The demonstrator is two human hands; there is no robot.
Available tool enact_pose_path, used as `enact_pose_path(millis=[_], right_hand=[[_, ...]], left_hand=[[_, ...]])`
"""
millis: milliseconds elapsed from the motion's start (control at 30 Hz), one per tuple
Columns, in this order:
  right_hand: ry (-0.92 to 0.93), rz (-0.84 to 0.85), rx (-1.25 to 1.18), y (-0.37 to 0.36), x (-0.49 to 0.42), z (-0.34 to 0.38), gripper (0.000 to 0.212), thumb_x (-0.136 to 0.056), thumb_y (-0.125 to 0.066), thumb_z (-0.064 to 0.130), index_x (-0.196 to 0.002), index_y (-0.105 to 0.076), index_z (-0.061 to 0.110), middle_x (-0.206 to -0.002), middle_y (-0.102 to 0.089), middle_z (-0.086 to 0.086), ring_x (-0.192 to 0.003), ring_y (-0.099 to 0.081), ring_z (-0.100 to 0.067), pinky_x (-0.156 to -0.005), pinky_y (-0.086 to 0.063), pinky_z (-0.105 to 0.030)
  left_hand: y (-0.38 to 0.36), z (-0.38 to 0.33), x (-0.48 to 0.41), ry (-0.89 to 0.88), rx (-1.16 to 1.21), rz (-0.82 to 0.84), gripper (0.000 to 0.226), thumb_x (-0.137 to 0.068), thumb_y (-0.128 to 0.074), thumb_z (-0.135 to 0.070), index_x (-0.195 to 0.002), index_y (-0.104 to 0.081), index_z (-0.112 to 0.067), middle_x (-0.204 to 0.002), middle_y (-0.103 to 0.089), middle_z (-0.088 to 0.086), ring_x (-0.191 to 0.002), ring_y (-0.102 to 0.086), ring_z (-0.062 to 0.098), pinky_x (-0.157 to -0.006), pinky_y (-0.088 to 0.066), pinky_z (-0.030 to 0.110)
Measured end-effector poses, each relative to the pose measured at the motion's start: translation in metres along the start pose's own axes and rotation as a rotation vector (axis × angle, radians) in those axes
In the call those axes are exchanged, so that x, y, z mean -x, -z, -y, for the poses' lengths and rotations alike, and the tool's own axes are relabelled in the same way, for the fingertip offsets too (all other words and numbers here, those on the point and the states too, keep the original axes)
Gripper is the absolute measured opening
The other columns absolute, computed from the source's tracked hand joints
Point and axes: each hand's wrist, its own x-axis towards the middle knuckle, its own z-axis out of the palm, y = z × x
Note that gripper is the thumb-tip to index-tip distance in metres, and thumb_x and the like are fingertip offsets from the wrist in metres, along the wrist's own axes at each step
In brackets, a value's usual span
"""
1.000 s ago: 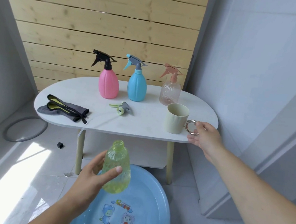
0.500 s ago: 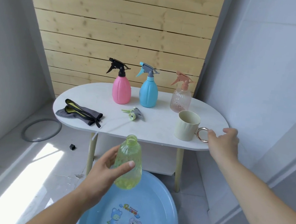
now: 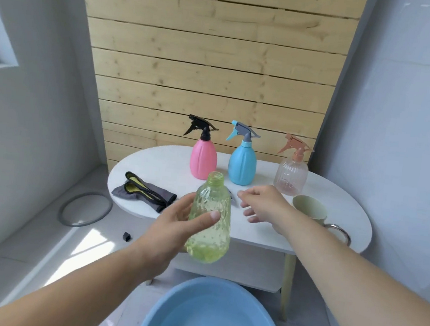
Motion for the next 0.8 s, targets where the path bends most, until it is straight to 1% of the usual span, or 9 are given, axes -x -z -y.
enact_pose_path(millis=[100,167,233,333,433,500,600,700,800], right_hand=[[-0.067,-0.051,0.157,-0.022,-0.042,0.008,0.041,-0.082,-0.069,0.050,-0.091,-0.063,0.011,-0.080,-0.057,-0.007,-0.068,-0.056,-0.021,-0.066,-0.058,-0.035],[-0.136,-0.050,0.240,-0.036,-0.063,0.011,0.055,-0.071,-0.071,0.060,-0.092,-0.056,0.012,-0.074,-0.057,-0.006,-0.060,-0.055,-0.023,-0.058,-0.054,-0.033],[-0.194,-0.038,0.302,-0.045,-0.076,0.015,0.056,-0.071,-0.072,0.054,-0.097,-0.053,0.008,-0.076,-0.060,-0.009,-0.061,-0.057,-0.023,-0.058,-0.051,-0.029],[-0.247,-0.048,0.350,-0.053,-0.092,0.015,0.045,-0.075,-0.075,0.043,-0.086,-0.051,0.008,-0.075,-0.059,-0.010,-0.061,-0.056,-0.022,-0.059,-0.051,-0.029],[-0.264,-0.038,0.198,-0.060,-0.106,0.010,0.031,-0.075,-0.078,0.026,-0.075,-0.049,0.013,-0.064,-0.052,-0.005,-0.049,-0.044,-0.019,-0.052,-0.045,-0.028],[-0.250,-0.022,0.069,-0.063,-0.111,0.006,0.025,-0.078,-0.078,0.018,-0.079,-0.054,0.013,-0.071,-0.058,-0.006,-0.055,-0.052,-0.019,-0.052,-0.051,-0.029],[-0.189,-0.042,-0.088,-0.061,-0.111,0.001,0.030,-0.076,-0.082,0.021,-0.090,-0.061,0.006,-0.090,-0.069,-0.014,-0.065,-0.062,-0.021,-0.051,-0.057,-0.026],[-0.057,-0.077,-0.118,-0.050,-0.097,0.004,0.020,-0.082,-0.077,0.021,-0.085,-0.059,0.013,-0.081,-0.065,-0.009,-0.064,-0.058,-0.020,-0.052,-0.054,-0.026],[0.117,-0.182,-0.193,-0.024,-0.072,0.023,0.013,-0.090,-0.070,0.022,-0.092,-0.060,0.014,-0.089,-0.067,-0.012,-0.069,-0.062,-0.021,-0.054,-0.058,-0.030]], left_hand=[[0.009,-0.002,-0.008,-0.001,0.008,-0.005,0.053,-0.079,-0.080,-0.030,-0.130,-0.068,-0.025,-0.123,-0.076,0.004,-0.114,-0.073,0.024,-0.093,-0.062,0.049],[0.015,-0.001,-0.014,-0.005,0.013,-0.016,0.053,-0.079,-0.081,-0.031,-0.130,-0.069,-0.027,-0.124,-0.076,0.003,-0.115,-0.073,0.024,-0.096,-0.060,0.051],[0.019,0.000,-0.019,-0.009,0.012,-0.026,0.054,-0.079,-0.082,-0.032,-0.131,-0.069,-0.029,-0.125,-0.075,0.002,-0.117,-0.072,0.023,-0.097,-0.059,0.052],[0.025,0.004,-0.024,-0.008,0.019,-0.029,0.055,-0.079,-0.083,-0.033,-0.132,-0.067,-0.029,-0.126,-0.075,0.001,-0.117,-0.072,0.023,-0.100,-0.057,0.054],[0.028,0.005,-0.027,-0.009,0.026,-0.028,0.055,-0.079,-0.083,-0.031,-0.132,-0.068,-0.029,-0.126,-0.075,0.001,-0.117,-0.072,0.022,-0.101,-0.057,0.053],[0.028,0.005,-0.028,-0.014,0.014,-0.025,0.053,-0.079,-0.083,-0.032,-0.130,-0.068,-0.030,-0.125,-0.075,0.000,-0.118,-0.072,0.022,-0.100,-0.057,0.050],[0.028,0.004,-0.031,-0.025,0.003,-0.030,0.052,-0.079,-0.083,-0.032,-0.129,-0.069,-0.031,-0.125,-0.075,-0.001,-0.118,-0.072,0.021,-0.100,-0.057,0.050],[0.028,0.003,-0.033,-0.035,-0.006,-0.033,0.051,-0.079,-0.083,-0.034,-0.128,-0.069,-0.033,-0.125,-0.075,-0.002,-0.117,-0.072,0.021,-0.099,-0.058,0.049],[0.024,0.002,-0.037,-0.039,-0.002,-0.043,0.054,-0.078,-0.084,-0.035,-0.130,-0.068,-0.032,-0.124,-0.076,-0.003,-0.115,-0.073,0.021,-0.098,-0.059,0.049]])
